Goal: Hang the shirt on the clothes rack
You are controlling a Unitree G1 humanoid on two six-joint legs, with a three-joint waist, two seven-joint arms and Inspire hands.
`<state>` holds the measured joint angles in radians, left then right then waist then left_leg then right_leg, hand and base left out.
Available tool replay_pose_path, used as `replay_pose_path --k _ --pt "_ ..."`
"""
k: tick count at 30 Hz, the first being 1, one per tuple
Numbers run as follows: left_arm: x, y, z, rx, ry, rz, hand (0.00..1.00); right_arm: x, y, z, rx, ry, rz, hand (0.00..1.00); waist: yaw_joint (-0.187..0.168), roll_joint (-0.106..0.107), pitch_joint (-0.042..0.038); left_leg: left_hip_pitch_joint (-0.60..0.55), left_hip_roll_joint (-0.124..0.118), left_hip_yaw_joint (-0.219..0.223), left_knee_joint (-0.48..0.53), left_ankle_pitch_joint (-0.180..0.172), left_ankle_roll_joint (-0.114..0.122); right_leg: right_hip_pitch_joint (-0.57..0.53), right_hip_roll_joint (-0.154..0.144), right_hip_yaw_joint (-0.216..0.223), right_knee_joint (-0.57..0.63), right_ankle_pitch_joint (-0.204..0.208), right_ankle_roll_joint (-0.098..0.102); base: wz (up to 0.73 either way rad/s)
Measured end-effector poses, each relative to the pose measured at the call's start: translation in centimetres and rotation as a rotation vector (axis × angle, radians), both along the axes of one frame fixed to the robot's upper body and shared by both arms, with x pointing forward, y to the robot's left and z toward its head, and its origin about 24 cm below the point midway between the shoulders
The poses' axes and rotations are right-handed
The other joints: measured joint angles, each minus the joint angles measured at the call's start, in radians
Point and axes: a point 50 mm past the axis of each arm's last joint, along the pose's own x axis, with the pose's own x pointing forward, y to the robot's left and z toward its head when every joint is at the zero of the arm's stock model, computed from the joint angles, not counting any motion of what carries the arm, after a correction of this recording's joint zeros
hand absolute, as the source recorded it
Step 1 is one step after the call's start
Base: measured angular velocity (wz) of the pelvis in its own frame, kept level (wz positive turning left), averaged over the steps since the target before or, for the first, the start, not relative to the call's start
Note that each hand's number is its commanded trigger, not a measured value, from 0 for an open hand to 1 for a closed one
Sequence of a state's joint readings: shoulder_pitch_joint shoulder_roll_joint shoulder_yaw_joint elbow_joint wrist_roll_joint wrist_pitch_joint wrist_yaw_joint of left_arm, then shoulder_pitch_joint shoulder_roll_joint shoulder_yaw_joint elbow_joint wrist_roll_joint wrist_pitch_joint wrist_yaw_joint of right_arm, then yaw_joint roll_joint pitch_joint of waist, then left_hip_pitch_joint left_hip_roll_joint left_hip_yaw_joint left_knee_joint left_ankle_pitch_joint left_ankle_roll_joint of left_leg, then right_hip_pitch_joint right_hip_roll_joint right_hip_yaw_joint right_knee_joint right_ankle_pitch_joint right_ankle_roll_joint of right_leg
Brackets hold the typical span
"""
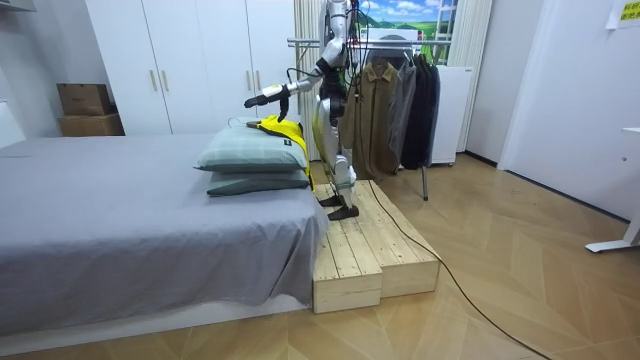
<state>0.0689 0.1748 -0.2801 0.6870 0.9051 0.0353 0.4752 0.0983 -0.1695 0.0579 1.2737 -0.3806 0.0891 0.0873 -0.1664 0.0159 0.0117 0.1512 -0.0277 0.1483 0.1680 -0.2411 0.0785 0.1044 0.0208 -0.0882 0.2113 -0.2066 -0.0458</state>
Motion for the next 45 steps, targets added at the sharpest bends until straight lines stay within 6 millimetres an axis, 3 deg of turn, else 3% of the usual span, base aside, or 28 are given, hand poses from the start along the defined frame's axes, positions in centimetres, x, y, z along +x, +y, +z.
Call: replay_pose_path --k 4,7,10,19,29,45 --pt "0.0 0.0 -0.2 -0.005 0.041 -0.007 0.00 -0.1 0.0 0.0 -0.002 0.006 -0.004 0.00 -0.004 -0.002 -0.0006 -0.001 0.001 0.008 0.000 0.000 0.000 -0.010 0.000 0.007 0.011 0.000 0.000 -0.06" --pt "0.2 0.0 -0.2 0.000 0.069 -0.006 0.00 -0.1 0.1 0.0 -0.007 0.020 0.008 0.00 -0.003 -0.005 -0.0056 -0.004 0.000 0.008 0.000 0.000 0.000 -0.018 0.000 0.007 0.011 0.000 0.000 0.00" --pt "0.5 0.0 -0.2 0.003 0.086 -0.006 0.00 0.1 0.1 0.0 -0.010 0.016 0.021 0.00 -0.024 -0.008 -0.0067 -0.016 0.000 0.002 0.000 0.000 0.001 -0.019 0.000 0.002 0.010 0.001 0.002 0.08" --pt "2.2 -0.1 0.4 0.006 0.081 -0.015 0.00 -0.3 0.2 -0.1 -0.013 0.044 0.025 0.00 -0.027 -0.012 -0.0056 -0.028 0.000 0.002 0.000 0.001 0.002 -0.033 0.000 0.002 0.014 0.002 0.002 0.00" --pt "2.2 0.4 -0.6 0.007 0.207 -0.013 0.00 -0.3 0.5 -0.1 0.006 0.049 0.031 0.00 -0.031 -0.029 -0.0072 -0.067 0.000 0.006 0.014 0.001 0.002 -0.065 -0.003 0.001 0.015 0.003 0.003 0.00" --pt "2.6 0.8 -0.7 0.020 0.250 -0.004 0.00 -0.2 0.5 -0.1 0.007 0.049 0.032 0.00 -0.043 -0.028 -0.0069 -0.087 0.002 0.018 0.019 0.002 0.003 -0.101 -0.001 0.011 0.029 0.005 0.003 -0.02"
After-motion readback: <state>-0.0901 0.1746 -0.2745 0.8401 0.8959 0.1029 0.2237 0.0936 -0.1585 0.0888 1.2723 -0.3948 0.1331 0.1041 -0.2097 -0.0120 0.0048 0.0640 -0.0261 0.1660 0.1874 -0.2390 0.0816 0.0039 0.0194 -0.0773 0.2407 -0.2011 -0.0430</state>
